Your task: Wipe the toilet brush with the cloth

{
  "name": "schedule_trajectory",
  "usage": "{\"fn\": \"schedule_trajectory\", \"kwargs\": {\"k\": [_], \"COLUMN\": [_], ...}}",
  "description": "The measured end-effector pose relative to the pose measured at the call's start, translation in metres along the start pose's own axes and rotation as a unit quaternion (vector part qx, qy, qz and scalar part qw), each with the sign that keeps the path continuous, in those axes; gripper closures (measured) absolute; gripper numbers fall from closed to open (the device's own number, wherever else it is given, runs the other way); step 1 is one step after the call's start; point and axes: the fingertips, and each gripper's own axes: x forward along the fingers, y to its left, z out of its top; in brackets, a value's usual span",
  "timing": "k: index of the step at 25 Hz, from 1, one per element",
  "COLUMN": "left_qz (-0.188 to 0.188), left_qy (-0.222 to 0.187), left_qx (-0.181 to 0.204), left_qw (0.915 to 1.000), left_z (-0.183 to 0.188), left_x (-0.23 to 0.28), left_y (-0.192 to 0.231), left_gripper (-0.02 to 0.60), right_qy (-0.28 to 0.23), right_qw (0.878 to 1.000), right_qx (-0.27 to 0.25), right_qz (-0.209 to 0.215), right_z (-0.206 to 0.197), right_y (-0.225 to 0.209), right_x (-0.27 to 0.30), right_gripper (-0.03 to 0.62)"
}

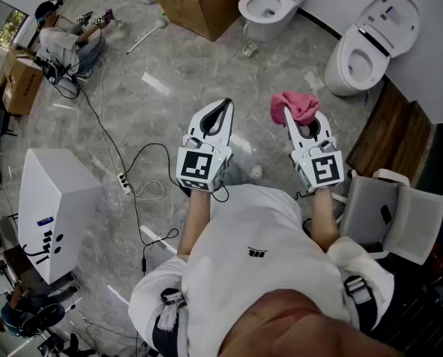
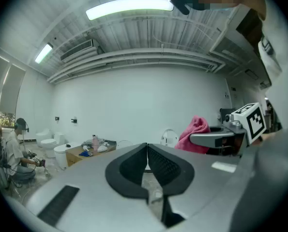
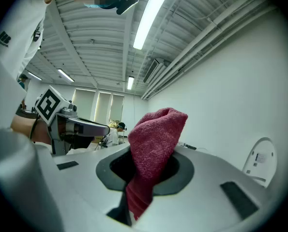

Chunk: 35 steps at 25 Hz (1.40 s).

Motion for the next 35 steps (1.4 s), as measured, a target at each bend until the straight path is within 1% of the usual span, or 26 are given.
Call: {"fn": "schedule_trajectory", "kwargs": {"k": [4,8,17,21,25,35], "left_qz": [-0.002,0.004,0.015,0.016,0.013,-0.009], "left_qy": [0.001,0.003,0.007,0.009,0.011,0.022], "left_qx": [0.008,0.005,-0.008,-0.012,-0.004,-0.007], "left_qw": [1.0,1.0,0.9998,0.9998,0.9999,0.9997], "left_z": [-0.009,-0.015,-0.023,-0.024,-0.022,-0.022], "left_x": [0.008,0.019,0.058,0.084,0.117,0.211], "left_y": [-0.008,-0.008,0.013,0.036,0.063,0.153], "left_gripper": [0.568,0.568,0.568,0.568,0.568,0.568], "right_qy": [-0.01,-0.001,0.014,0.017,0.026,0.043], "right_qw": [1.0,1.0,1.0,1.0,1.0,0.999], "right_qx": [0.008,0.006,0.009,0.009,0.012,0.007], "right_qz": [0.004,0.008,0.015,0.014,0.013,0.002], "right_z": [-0.002,-0.011,-0.029,-0.032,-0.035,-0.043], "right_y": [-0.008,-0.017,-0.045,-0.062,-0.081,-0.126], "right_x": [-0.003,0.005,0.038,0.07,0.11,0.232], "right_gripper": [0.534,0.534,0.534,0.533,0.533,0.533]}}
